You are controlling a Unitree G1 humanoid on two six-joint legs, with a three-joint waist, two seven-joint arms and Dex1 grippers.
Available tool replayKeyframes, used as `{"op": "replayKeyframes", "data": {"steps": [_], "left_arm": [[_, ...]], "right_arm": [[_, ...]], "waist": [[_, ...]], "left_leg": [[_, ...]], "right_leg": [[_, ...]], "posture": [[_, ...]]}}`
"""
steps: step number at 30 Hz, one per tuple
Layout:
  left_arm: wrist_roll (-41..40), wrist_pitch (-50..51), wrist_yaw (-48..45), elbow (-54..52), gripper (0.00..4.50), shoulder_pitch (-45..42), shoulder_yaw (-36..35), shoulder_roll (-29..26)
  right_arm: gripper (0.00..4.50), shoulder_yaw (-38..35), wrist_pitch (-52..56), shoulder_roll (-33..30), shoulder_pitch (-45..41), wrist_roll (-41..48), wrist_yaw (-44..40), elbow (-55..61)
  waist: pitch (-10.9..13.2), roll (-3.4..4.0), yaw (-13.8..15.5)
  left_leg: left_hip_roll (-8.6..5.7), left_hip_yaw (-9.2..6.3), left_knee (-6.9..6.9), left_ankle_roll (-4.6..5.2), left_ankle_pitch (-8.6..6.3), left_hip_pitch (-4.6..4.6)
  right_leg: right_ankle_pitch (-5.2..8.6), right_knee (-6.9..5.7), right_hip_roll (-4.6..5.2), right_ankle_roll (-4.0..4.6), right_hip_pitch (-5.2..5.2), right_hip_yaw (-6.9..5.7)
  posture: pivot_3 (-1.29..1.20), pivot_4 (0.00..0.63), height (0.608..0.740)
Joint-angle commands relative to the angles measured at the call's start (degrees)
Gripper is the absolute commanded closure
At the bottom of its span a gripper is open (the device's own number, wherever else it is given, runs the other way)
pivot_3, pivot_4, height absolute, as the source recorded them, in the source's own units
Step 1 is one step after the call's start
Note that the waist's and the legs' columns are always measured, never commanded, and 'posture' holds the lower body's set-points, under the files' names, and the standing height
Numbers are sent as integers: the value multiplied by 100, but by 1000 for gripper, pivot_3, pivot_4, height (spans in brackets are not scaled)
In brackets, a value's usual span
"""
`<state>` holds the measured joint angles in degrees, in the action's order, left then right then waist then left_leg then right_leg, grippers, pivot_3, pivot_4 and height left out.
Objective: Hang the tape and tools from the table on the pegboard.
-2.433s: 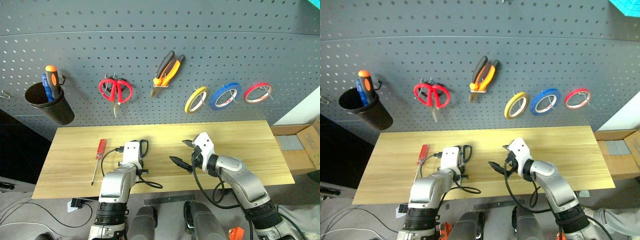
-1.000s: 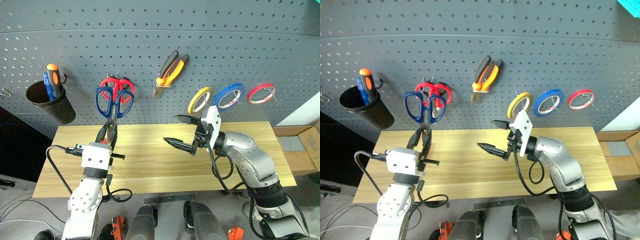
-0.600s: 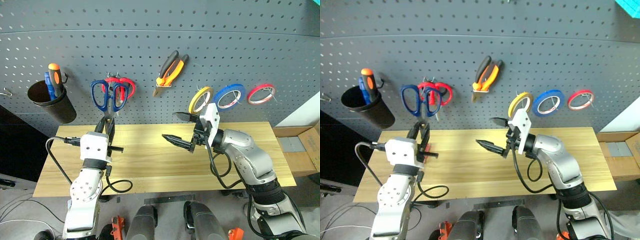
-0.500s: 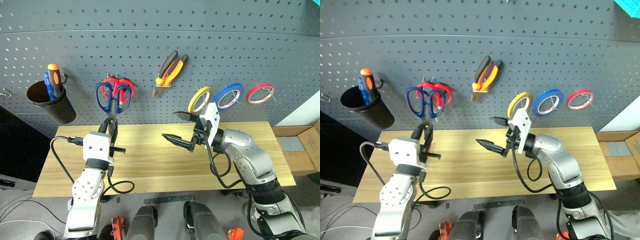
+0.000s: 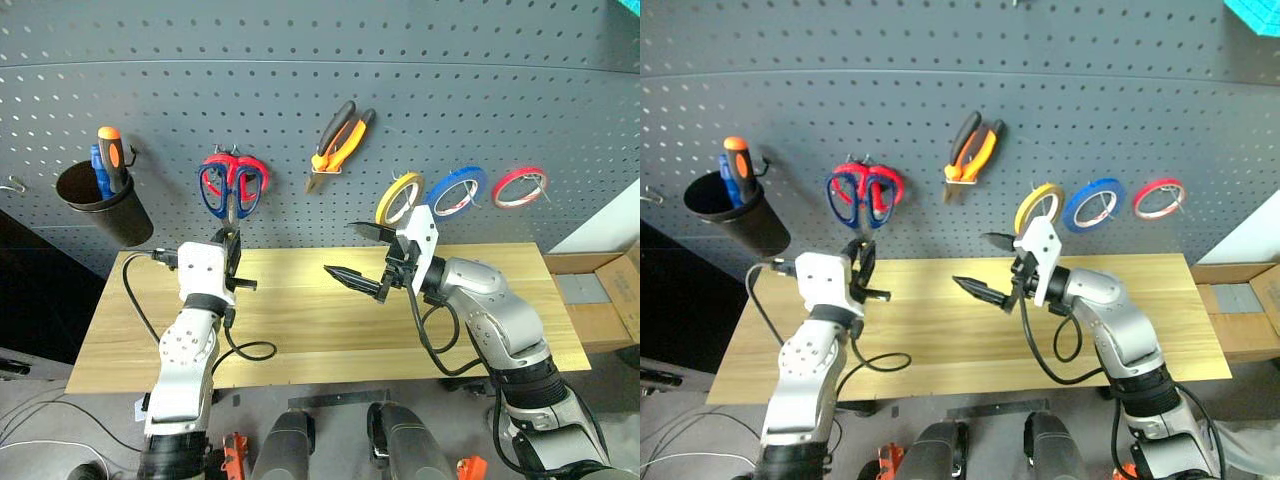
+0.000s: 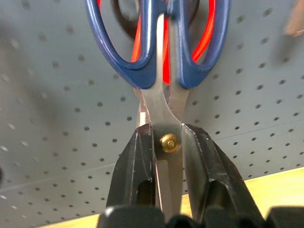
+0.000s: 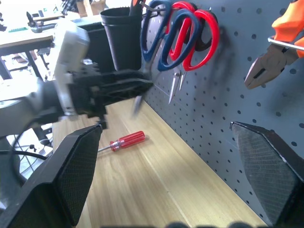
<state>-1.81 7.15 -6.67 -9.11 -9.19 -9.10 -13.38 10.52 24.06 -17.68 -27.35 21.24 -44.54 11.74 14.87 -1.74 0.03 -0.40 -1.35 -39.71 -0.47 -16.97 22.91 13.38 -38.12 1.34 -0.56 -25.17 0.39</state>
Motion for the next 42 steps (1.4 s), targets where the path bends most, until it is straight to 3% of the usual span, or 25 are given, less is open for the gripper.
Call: {"op": "replayKeyframes", "data": {"steps": [1, 2, 9, 13, 14, 18, 23, 29, 36, 42], "left_arm": [[-383, 499, -207, -129, 3975, -62, -78, -12], [-516, 634, -297, -196, 3975, -41, -83, -12], [-1083, 1294, -546, -452, 1708, 255, -274, -72], [-2088, 2852, -414, -725, 238, 509, -974, -79], [-2285, 3198, -470, -794, 39, 574, -1091, -170], [-2478, 4223, -408, -641, 39, 769, -1532, -711], [-2641, 5166, -546, -461, 39, 569, -1723, -1414], [-2288, 5946, -646, 40, 39, -161, -1093, -2365], [-2108, 6114, -764, 1199, 39, -1216, -602, -2401], [-1922, 5929, -857, 1741, 39, -1418, -395, -2405]], "right_arm": [[0, -38, -142, -9, -33, -44, 26, 100], [0, -44, -139, -14, -24, -55, 31, 101], [0, -58, -128, -47, 90, -86, 50, 133], [0, -48, 46, -93, 289, 10, 11, 171], [0, -41, 102, -113, 342, 41, -13, 190], [0, 216, 975, -489, 605, 353, -324, 513], [0, 304, 1583, -363, 718, 312, 153, 470], [0, 330, 2047, -466, 1002, 497, 223, 958], [0, 342, 2496, -512, 1271, 698, 424, 1388], [0, 219, 2796, -553, 1377, 885, 598, 1687]], "waist": [[-4, 0, -19], [-9, 0, -26], [-15, -2, -18], [-15, -2, -18], [-15, -2, -21], [-15, -2, -20], [15, 2, -20], [192, 18, 34], [422, 13, -11], [562, 10, -47]], "left_leg": [[0, 1, -4, 0, 0, 0], [0, 2, -7, 0, 0, -2], [1, 1, -11, 0, 0, -2], [1, -1, -11, 0, 0, -2], [2, -1, -11, 0, 0, -2], [2, -4, -11, 1, 0, -2], [2, -11, -12, 1, -1, -9], [-2, -30, -14, 1, -1, -10], [0, -22, -8, 2, -1, 5], [3, -16, 0, 1, -1, 9]], "right_leg": [[-1, -1, 0, -3, 2, 2], [-2, -3, 0, -4, 3, 3], [-2, -9, -2, -3, 1, 4], [-2, -7, -2, -3, 1, 4], [-2, -8, -2, -3, 1, 5], [-2, -9, -2, -3, 1, 1], [-1, -13, -3, -2, 7, -2], [-1, -8, -2, -2, 16, -17], [1, -4, -2, -2, -7, -7], [1, -1, -2, -2, -16, -1]], "posture": [[28, 214, 740], [27, 213, 740], [29, 215, 740], [32, 222, 740], [34, 225, 740], [44, 249, 740], [59, 311, 740], [72, 369, 740], [57, 417, 740], [38, 437, 740]]}}
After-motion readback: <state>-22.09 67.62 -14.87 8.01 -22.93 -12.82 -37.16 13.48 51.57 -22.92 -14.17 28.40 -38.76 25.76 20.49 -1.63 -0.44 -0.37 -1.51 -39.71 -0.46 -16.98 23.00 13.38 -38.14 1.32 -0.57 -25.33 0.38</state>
